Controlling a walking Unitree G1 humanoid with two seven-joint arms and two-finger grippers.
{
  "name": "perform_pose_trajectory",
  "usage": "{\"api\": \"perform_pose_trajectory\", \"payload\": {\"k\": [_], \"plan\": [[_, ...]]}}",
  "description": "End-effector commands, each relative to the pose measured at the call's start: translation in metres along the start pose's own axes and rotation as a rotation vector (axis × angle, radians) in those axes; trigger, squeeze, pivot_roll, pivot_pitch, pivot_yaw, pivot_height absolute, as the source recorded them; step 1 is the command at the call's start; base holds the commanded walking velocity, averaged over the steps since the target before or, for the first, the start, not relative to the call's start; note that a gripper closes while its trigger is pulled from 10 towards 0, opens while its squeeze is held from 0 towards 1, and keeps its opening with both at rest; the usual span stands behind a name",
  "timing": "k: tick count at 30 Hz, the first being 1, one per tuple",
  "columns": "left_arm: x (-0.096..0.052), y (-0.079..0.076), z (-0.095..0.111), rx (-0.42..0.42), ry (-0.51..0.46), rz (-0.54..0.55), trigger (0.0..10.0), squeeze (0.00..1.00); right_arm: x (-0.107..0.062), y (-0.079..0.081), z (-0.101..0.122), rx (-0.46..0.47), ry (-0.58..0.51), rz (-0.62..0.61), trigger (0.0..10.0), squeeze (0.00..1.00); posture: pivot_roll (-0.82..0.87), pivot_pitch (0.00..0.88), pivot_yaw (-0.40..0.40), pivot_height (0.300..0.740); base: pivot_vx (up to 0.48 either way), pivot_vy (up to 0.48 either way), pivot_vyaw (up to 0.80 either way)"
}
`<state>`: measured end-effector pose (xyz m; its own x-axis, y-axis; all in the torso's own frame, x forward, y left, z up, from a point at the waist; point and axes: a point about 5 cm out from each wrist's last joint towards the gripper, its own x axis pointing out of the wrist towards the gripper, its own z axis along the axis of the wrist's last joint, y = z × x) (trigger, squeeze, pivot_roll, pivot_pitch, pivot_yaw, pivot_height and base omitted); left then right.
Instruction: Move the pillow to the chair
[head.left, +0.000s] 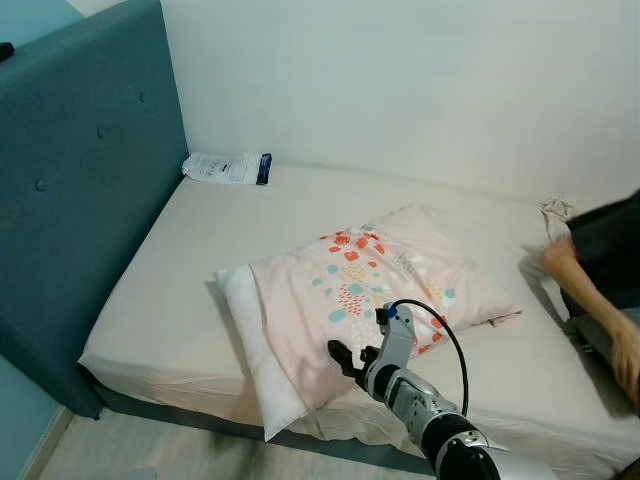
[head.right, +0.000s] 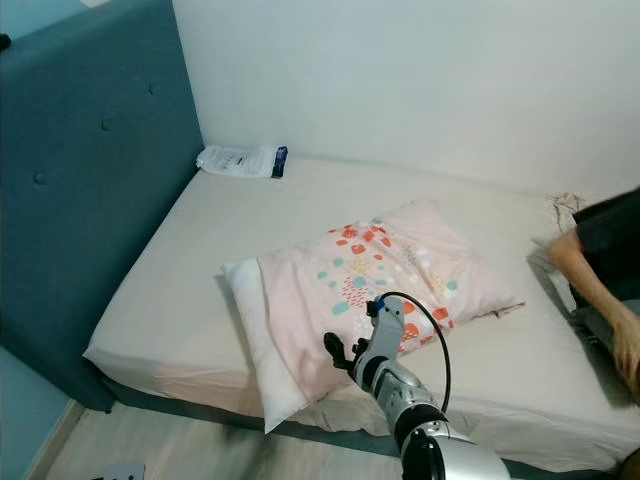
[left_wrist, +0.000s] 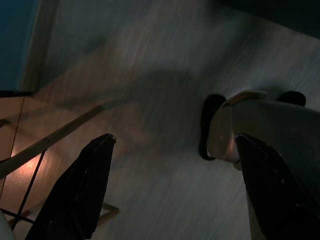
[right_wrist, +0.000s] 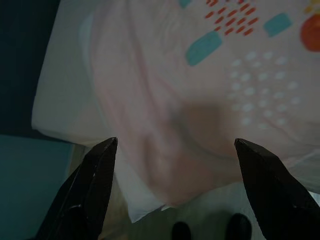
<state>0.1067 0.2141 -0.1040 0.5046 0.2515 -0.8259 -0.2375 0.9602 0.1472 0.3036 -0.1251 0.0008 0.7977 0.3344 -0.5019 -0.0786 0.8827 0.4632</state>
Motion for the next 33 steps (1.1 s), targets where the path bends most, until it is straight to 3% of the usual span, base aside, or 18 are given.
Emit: {"api": "perform_pose_trajectory", "payload": {"k": [1,10,22,25,28,33], "plan": [[-0.004,-0.004,-0.015,0.014,0.059,-0.018,10.0,0.00,-0.001,-0.005,0.003,0.022,-0.022,-0.020,10.0,0.00,0.12,0.050,-0.130,0.740,0.000,0.000,0.00],[-0.004,-0.004,-0.015,0.018,0.059,-0.021,10.0,0.00,-0.005,-0.014,0.001,0.043,-0.026,-0.065,10.0,0.00,0.11,0.056,-0.123,0.740,0.000,0.000,0.00],[-0.004,-0.008,-0.015,0.047,0.055,-0.036,10.0,0.00,-0.030,-0.052,-0.053,-0.037,0.186,-0.311,10.0,0.00,0.12,0.054,-0.123,0.740,0.000,0.000,0.00],[-0.004,-0.009,-0.015,0.053,0.050,-0.042,10.0,0.00,-0.037,-0.059,-0.065,-0.086,0.244,-0.358,10.0,0.00,0.11,0.052,-0.121,0.740,0.000,0.000,0.00],[-0.003,-0.012,-0.010,0.066,0.024,-0.055,10.0,0.00,-0.047,-0.066,-0.082,-0.195,0.349,-0.387,10.0,0.00,0.11,0.052,-0.119,0.740,0.000,0.000,0.00],[0.002,-0.025,0.018,0.096,-0.085,-0.122,10.0,0.00,-0.063,-0.072,-0.113,-0.390,0.563,-0.343,10.0,0.00,0.12,0.053,-0.124,0.740,0.000,0.000,0.00]]}}
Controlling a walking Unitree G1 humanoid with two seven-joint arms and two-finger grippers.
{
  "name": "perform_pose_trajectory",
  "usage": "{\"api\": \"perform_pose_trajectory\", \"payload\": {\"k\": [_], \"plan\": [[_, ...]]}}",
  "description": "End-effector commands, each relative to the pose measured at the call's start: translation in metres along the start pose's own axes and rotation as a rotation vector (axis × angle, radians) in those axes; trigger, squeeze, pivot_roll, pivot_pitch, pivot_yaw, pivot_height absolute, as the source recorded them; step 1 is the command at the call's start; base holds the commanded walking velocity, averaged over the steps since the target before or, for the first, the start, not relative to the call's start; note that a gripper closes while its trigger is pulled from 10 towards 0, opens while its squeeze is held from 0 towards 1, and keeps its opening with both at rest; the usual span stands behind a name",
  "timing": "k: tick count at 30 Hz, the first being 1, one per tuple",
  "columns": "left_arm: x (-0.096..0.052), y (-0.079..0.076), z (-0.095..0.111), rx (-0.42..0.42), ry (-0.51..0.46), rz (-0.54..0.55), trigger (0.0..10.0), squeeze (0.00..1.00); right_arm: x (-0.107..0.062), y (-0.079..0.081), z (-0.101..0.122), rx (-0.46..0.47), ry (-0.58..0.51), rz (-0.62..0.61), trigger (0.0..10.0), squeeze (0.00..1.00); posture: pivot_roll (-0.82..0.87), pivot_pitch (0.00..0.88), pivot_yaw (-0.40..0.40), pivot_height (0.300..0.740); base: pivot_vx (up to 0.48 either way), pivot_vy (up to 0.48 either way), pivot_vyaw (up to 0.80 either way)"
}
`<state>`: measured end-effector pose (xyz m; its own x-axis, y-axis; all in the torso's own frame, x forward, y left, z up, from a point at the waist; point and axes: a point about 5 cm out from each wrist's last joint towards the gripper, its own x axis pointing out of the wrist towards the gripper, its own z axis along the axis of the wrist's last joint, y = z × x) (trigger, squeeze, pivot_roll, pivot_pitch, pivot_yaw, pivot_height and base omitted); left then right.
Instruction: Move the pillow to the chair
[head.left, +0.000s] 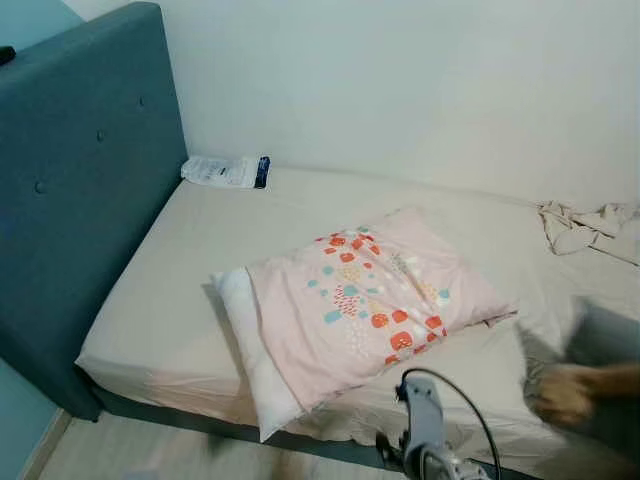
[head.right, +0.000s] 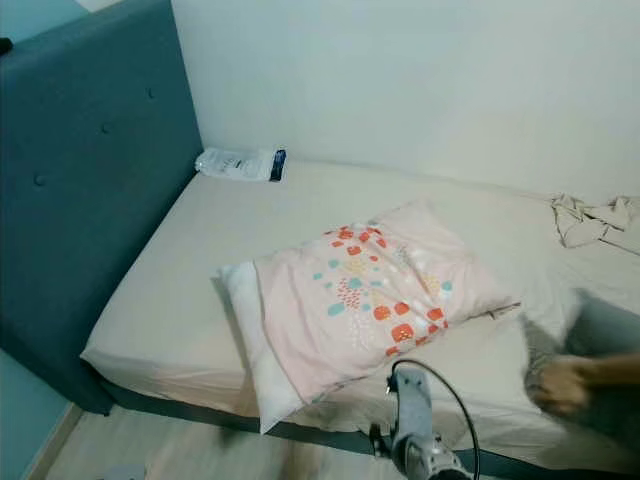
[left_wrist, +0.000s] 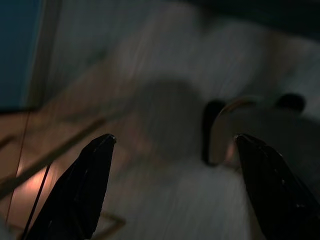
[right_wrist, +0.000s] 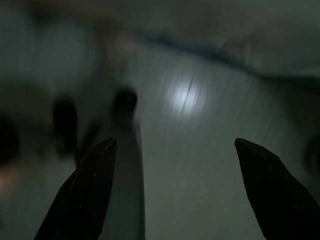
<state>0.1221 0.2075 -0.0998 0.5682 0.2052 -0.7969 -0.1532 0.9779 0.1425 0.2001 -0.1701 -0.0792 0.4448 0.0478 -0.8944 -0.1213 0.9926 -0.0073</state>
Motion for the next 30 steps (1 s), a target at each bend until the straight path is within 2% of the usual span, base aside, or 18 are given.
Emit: {"api": "perform_pose_trajectory", "payload": {"k": [1,7,8,11,12,14,15,20,24,28,30], "plan": [[0.001,-0.017,0.008,0.032,-0.034,-0.078,10.0,0.00,0.000,-0.001,-0.013,-0.069,0.067,0.012,10.0,0.00,0.11,0.056,-0.125,0.740,0.000,0.000,0.00],[0.005,-0.032,0.030,0.050,-0.107,-0.142,10.0,0.00,-0.001,0.003,-0.030,-0.168,0.135,0.059,10.0,0.00,0.11,0.058,-0.123,0.740,0.000,0.000,0.00],[0.006,-0.047,0.045,0.105,-0.171,-0.202,10.0,0.00,-0.001,0.003,-0.034,-0.179,0.147,0.062,10.0,0.00,0.10,0.057,-0.118,0.740,0.000,0.000,0.00],[0.005,-0.059,0.061,0.216,-0.260,-0.222,10.0,0.00,-0.002,0.002,-0.037,-0.180,0.151,0.059,10.0,0.00,0.09,0.056,-0.110,0.740,0.000,0.000,0.00],[0.005,-0.062,0.066,0.226,-0.284,-0.227,10.0,0.00,-0.002,0.002,-0.037,-0.184,0.150,0.056,10.0,0.00,0.09,0.056,-0.109,0.740,0.000,0.000,0.00],[0.005,-0.064,0.069,0.230,-0.298,-0.232,10.0,0.00,-0.002,0.002,-0.037,-0.187,0.150,0.055,10.0,0.00,0.09,0.056,-0.109,0.740,0.000,0.000,0.00],[0.004,-0.074,0.072,0.269,-0.310,-0.278,10.0,0.00,-0.001,0.003,-0.036,-0.188,0.144,0.053,10.0,0.00,0.08,0.056,-0.099,0.740,0.000,0.000,0.00],[0.002,-0.081,0.066,0.342,-0.281,-0.330,10.0,0.00,-0.001,0.008,-0.033,-0.181,0.134,0.058,10.0,0.00,0.06,0.071,-0.087,0.740,0.000,0.000,0.00],[0.003,-0.077,0.064,0.340,-0.267,-0.324,10.0,0.00,0.000,0.014,-0.032,-0.179,0.119,0.076,10.0,0.00,0.04,0.083,-0.079,0.740,0.000,0.000,0.00],[0.004,-0.076,0.067,0.301,-0.268,-0.317,10.0,0.00,0.000,0.015,-0.030,-0.180,0.096,0.086,10.0,0.00,0.02,0.095,-0.075,0.740,0.000,0.000,0.00],[0.006,-0.078,0.083,0.250,-0.303,-0.300,10.0,0.00,0.000,0.009,-0.020,-0.152,0.047,0.068,10.0,0.00,0.01,0.098,-0.072,0.740,0.000,0.000,0.00]]}}
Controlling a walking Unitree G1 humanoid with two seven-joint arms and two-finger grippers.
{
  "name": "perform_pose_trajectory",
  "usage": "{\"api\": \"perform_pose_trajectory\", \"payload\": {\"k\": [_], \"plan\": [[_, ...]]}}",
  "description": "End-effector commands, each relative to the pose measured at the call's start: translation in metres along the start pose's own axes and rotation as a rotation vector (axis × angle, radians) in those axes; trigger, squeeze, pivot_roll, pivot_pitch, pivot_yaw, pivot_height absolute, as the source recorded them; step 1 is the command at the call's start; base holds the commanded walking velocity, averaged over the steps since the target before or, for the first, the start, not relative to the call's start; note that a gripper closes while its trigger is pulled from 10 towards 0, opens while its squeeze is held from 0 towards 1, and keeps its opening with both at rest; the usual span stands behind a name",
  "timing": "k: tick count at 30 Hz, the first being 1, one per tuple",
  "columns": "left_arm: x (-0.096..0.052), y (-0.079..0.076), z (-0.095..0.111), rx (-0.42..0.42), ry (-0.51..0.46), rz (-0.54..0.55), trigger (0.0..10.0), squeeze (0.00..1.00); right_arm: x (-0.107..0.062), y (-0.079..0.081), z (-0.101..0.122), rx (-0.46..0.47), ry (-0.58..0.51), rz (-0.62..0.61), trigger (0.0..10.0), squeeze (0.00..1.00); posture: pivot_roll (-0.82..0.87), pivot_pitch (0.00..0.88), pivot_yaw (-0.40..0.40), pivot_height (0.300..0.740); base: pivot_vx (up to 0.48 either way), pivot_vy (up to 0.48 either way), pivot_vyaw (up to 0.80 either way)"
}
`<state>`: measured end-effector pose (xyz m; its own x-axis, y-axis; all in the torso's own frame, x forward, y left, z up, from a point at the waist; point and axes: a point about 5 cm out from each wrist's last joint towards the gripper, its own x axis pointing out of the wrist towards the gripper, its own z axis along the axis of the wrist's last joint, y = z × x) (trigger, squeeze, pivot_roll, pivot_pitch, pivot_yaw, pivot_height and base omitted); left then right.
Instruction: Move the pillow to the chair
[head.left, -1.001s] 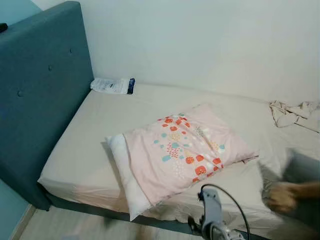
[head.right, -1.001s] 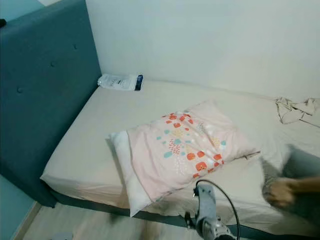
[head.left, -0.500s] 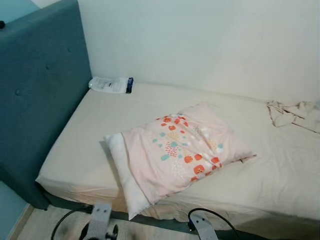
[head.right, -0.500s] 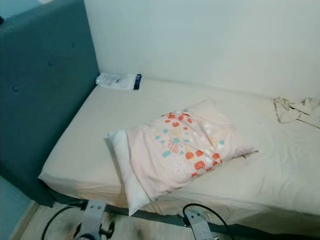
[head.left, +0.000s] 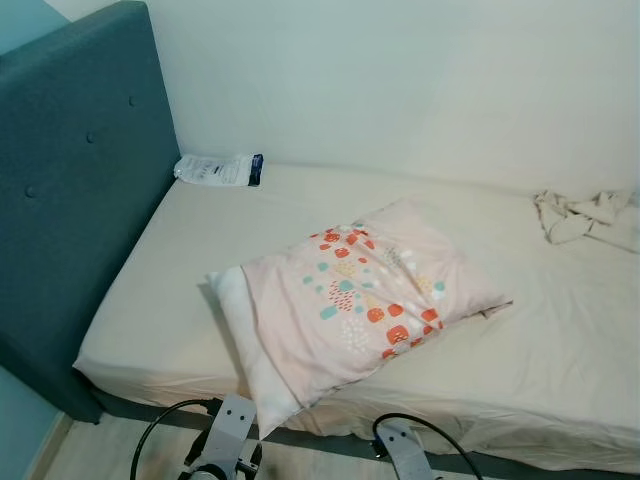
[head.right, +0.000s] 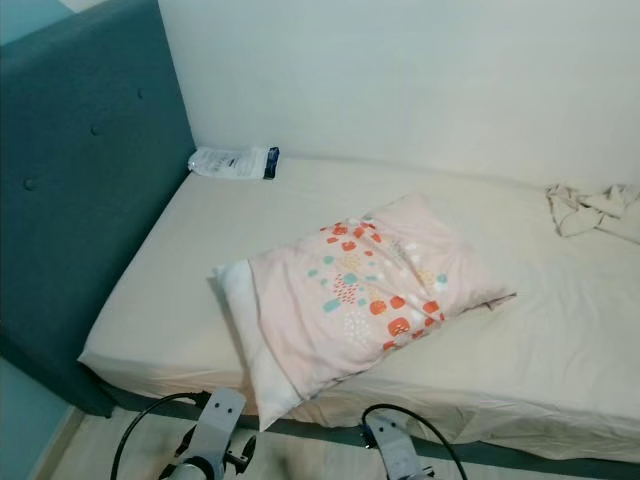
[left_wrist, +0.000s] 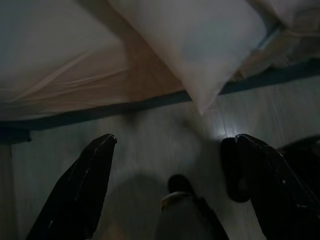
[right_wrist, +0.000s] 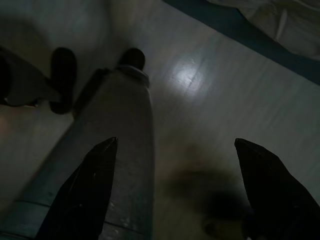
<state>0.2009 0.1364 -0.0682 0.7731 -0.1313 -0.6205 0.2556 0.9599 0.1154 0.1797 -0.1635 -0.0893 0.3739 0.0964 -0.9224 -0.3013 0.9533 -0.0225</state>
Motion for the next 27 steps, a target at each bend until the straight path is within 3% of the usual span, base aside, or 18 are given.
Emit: {"api": "perform_pose_trajectory", "payload": {"k": [1,7,8,10,18,22,27], "plan": [[0.003,0.001,0.006,-0.037,-0.002,0.015,10.0,0.00,0.000,-0.002,0.005,0.027,-0.031,-0.002,10.0,0.00,0.01,0.098,-0.072,0.740,0.000,0.000,0.00],[0.006,0.006,0.009,-0.051,0.013,0.028,10.0,0.00,-0.005,-0.014,0.043,0.168,-0.196,-0.023,10.0,0.00,-0.04,0.089,-0.034,0.740,0.000,0.000,0.00],[0.002,0.013,-0.003,-0.031,0.065,0.039,10.0,0.00,-0.010,-0.025,0.065,0.237,-0.277,-0.063,10.0,0.00,-0.10,0.093,-0.005,0.740,0.000,0.000,0.00],[-0.003,0.023,-0.014,-0.039,0.110,0.069,10.0,0.00,-0.016,-0.037,0.083,0.289,-0.337,-0.102,10.0,0.00,-0.11,0.093,0.003,0.740,0.000,0.000,0.00],[-0.020,0.058,-0.041,-0.137,0.226,0.235,10.0,0.00,-0.030,-0.071,0.098,0.353,-0.408,-0.236,10.0,0.00,-0.15,0.081,0.003,0.740,0.000,0.000,0.00],[-0.023,0.069,-0.044,-0.226,0.218,0.311,10.0,0.00,-0.032,-0.078,0.096,0.325,-0.428,-0.251,10.0,0.00,-0.14,0.075,-0.020,0.740,0.000,0.000,0.00],[-0.021,0.074,-0.037,-0.291,0.178,0.333,10.0,0.00,-0.038,-0.080,0.111,0.395,-0.533,-0.212,10.0,0.00,-0.13,0.066,-0.036,0.740,0.000,0.000,0.00]]}}
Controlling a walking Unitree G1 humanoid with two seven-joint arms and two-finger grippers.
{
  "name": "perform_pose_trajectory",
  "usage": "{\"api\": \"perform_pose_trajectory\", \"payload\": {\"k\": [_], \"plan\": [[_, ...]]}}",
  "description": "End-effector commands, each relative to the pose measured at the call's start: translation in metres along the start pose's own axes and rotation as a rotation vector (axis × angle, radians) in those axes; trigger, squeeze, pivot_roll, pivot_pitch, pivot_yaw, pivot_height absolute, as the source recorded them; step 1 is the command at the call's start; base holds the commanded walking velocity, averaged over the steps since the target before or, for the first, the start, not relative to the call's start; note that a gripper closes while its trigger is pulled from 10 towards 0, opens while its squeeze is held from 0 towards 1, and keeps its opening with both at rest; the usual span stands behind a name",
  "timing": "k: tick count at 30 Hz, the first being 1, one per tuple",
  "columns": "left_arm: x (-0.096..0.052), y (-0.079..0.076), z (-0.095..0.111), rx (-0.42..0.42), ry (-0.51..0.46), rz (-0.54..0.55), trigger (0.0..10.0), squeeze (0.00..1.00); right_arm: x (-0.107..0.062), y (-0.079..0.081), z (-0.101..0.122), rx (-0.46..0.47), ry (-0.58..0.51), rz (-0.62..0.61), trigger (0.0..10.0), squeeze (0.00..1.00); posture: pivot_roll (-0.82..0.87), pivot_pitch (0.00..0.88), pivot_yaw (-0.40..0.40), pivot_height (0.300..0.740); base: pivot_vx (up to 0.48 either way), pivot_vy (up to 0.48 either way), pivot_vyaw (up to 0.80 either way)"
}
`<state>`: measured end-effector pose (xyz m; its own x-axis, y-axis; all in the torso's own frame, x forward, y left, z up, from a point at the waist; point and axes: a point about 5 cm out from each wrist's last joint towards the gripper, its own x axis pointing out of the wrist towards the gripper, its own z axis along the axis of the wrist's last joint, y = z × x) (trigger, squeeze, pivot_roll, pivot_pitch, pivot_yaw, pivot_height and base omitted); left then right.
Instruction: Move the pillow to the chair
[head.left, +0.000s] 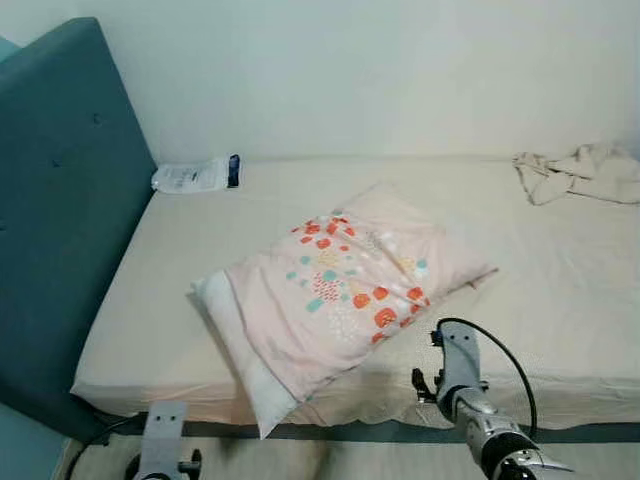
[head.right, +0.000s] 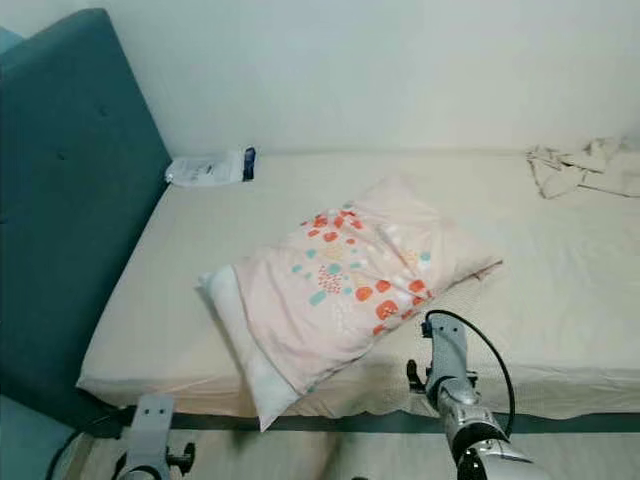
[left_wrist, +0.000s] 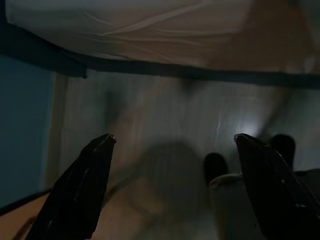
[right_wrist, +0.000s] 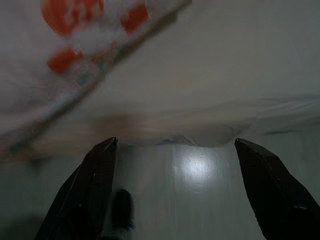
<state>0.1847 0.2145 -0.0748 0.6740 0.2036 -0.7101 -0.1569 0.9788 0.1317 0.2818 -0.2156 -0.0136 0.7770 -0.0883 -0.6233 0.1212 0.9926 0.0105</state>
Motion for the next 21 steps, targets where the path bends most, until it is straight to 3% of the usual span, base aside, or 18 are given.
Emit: {"api": "perform_pose_trajectory", "payload": {"k": [1,3,7,9,21], "plan": [[0.000,0.002,-0.001,-0.025,0.002,-0.003,10.0,0.00,0.002,0.007,0.015,0.079,-0.073,0.042,10.0,0.00,-0.14,0.062,-0.037,0.740,0.000,0.000,0.00],[0.000,-0.005,-0.001,-0.014,0.004,-0.029,10.0,0.00,0.003,0.011,0.030,0.131,-0.134,0.074,10.0,0.00,-0.13,0.061,-0.038,0.740,0.000,0.000,0.00],[0.000,-0.011,-0.001,-0.031,0.010,-0.044,10.0,0.00,0.004,0.013,0.039,0.137,-0.167,0.089,10.0,0.00,-0.14,0.059,-0.030,0.740,0.000,0.000,0.00],[-0.001,-0.021,-0.003,-0.017,0.017,-0.084,10.0,0.00,0.004,0.014,0.052,0.147,-0.210,0.096,10.0,0.00,-0.15,0.069,-0.013,0.740,0.000,0.000,0.00],[-0.004,-0.020,-0.014,-0.029,0.057,-0.091,10.0,0.00,0.004,0.017,0.039,0.171,-0.182,0.099,10.0,0.00,-0.13,0.081,0.002,0.740,0.020,0.000,0.00]]}}
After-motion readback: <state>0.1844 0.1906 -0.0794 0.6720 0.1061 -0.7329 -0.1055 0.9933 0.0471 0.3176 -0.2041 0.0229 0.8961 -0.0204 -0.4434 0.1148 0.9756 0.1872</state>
